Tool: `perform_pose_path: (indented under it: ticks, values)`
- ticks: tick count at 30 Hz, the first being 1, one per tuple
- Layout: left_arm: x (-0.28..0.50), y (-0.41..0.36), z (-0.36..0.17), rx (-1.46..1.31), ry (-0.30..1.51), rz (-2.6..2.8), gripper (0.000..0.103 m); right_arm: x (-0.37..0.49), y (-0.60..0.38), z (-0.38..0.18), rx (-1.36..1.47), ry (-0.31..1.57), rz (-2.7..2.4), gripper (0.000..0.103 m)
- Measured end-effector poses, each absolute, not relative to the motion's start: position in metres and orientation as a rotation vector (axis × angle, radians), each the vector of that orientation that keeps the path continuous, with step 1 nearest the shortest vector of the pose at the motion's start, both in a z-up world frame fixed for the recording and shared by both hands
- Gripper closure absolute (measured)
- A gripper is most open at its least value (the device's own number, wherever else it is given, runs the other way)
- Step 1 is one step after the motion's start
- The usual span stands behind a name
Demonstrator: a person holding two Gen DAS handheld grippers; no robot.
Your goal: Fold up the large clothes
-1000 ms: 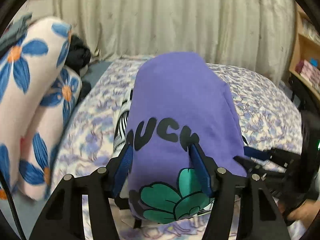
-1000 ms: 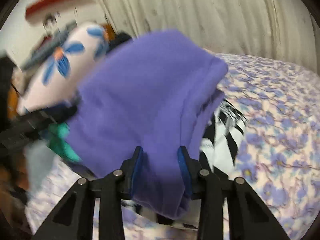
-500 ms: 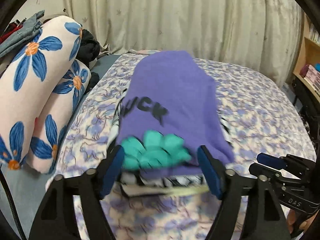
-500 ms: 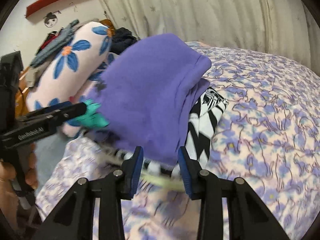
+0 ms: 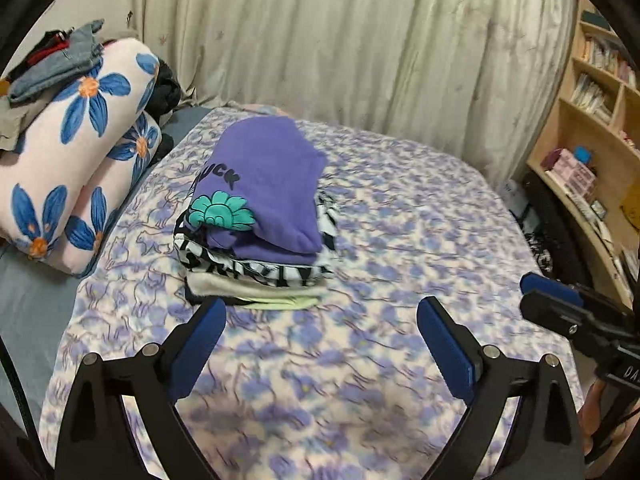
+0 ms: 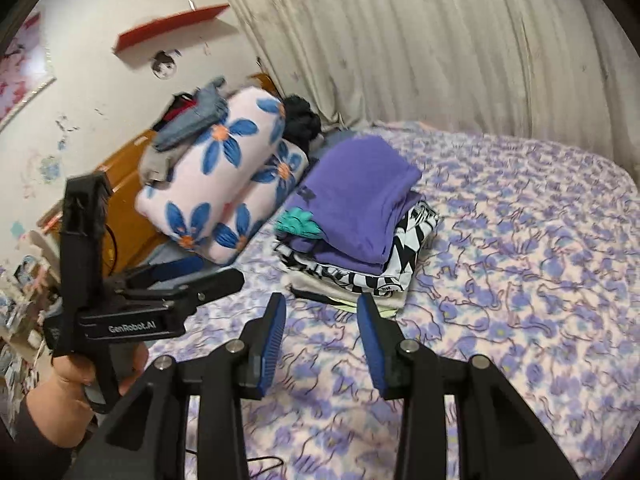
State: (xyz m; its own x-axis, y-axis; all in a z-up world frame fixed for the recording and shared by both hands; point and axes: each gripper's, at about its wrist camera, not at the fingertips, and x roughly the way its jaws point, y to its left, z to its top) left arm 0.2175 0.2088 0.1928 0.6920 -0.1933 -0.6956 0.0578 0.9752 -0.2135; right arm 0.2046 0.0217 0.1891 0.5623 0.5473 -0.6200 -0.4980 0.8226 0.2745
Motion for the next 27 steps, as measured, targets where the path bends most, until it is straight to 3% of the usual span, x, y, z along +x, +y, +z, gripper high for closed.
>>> perform_pose_path:
  ticks: [3,14,27]
  values:
    - [0.182,0.19,0.212,-0.167,0.764,-0.167,0.001,0.17,0.001,0.208,0.069,0.721,0.6,0.055]
    - [0.072,0.121,0.237,-0.137,0.698,-0.219,0.001,0.086,-0.066,0.216,0.098,0.714,0.576,0.054]
    - [0.024,0.074,0.175,-0.14,0.737,-0.21,0.001,0.028,-0.126,0.155,0.16,0.727,0.47,0.054]
